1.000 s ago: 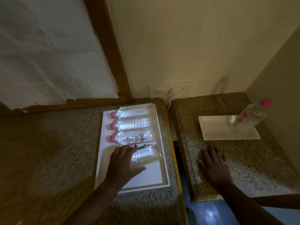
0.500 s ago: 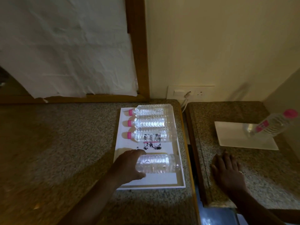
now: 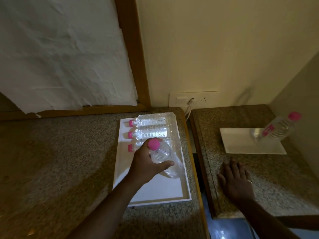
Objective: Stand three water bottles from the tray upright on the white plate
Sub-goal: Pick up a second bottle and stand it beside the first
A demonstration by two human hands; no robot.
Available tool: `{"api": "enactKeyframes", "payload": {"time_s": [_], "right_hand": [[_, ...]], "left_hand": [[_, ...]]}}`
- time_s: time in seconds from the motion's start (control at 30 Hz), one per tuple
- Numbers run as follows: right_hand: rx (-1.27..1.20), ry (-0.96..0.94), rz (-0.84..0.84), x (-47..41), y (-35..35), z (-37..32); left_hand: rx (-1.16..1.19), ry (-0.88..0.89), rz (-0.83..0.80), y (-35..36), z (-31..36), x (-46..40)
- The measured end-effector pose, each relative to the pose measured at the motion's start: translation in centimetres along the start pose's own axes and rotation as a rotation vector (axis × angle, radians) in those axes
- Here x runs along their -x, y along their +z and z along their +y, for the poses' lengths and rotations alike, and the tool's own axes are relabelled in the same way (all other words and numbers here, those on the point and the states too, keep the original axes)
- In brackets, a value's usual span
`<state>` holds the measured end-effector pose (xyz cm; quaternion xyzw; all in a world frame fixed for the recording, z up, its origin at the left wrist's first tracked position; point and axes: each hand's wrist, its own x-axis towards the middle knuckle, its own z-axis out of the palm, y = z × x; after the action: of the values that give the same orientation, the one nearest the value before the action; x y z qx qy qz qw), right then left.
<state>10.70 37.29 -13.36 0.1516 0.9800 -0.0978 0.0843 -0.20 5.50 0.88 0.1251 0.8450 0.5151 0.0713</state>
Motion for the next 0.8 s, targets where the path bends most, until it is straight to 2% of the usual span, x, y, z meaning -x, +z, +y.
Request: {"api": "enactKeyframes", "payload": {"time_s": [0.1,0.23,0.4,0.53,0.8], "right_hand": [[-0.028,0.001,0.011,0.0,0.2,0.2],[-0.102,-0.005,0.020,0.0,0.1,1.0],[-0.134,0.037,0.009,0.3,-0.5,4.7],[-0.151,0.097,-0.024,0.9,-1.4,9.2],[-0.157,0.150,0.038,0.7,-2.3,16.5]], "left_hand": [[0.059,-0.052,-0.003,1.2,-0.3,0.0],[-0.008,-0.083,-0.041,1.9,0.9,-1.1],[-0.115,0.007,-0.015,3.2,4.9,-3.2],[-0.076,0.022,0.026,5.8,8.6,-5.6],[-0.115,0.126,-0.148,19.1,13.5,-11.2]]}}
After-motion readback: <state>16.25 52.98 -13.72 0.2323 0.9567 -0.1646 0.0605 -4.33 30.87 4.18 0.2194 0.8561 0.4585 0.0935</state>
